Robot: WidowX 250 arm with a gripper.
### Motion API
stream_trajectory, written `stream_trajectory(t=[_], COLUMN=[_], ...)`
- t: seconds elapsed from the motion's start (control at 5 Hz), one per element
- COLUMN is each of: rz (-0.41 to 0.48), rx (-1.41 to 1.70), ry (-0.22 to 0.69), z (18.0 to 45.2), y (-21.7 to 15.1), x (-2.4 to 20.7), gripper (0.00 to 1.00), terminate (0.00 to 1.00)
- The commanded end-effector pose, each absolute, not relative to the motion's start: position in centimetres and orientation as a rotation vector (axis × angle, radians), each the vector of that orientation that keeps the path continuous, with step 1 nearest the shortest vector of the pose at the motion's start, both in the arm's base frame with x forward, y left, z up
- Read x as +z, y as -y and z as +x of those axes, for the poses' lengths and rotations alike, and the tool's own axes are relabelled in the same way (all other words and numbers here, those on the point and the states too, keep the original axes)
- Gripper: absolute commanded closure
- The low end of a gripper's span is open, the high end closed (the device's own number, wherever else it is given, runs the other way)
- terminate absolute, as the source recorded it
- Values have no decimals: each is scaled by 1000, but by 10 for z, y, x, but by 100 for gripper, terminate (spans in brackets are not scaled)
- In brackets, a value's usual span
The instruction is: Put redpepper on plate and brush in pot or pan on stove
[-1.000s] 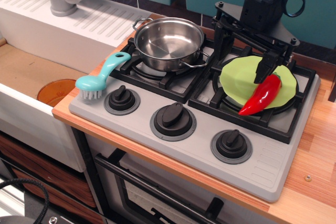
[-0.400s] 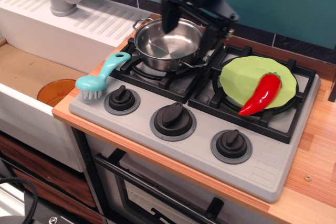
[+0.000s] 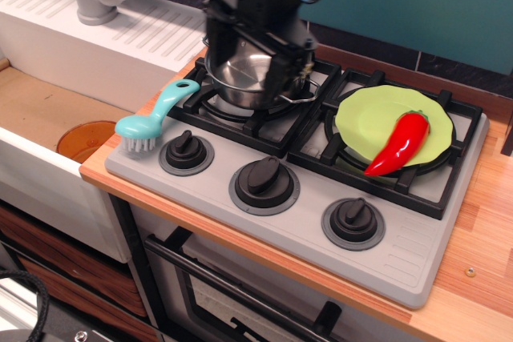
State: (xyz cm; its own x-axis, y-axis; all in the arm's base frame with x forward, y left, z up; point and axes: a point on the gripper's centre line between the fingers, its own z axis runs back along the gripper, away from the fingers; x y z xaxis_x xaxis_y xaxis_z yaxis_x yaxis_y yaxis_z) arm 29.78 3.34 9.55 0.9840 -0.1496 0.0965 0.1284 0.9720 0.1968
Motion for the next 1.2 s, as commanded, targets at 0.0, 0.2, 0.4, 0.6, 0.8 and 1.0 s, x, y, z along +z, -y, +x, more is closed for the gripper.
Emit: stream_trajectory(t=[0.0,0.2,0.4,0.6,0.8,1.0], rz=[140,140,140,140,184,206], rx=[-158,-158,-158,-158,-169,-180], ry=[167,167,167,167,179,188], z=[294,294,294,294,301,308], y=[-36,-36,-36,-36,-58,-81], x=[108,108,108,108,109,108], gripper=[0,0,0,0,0,0], terminate=[0,0,0,0,0,0])
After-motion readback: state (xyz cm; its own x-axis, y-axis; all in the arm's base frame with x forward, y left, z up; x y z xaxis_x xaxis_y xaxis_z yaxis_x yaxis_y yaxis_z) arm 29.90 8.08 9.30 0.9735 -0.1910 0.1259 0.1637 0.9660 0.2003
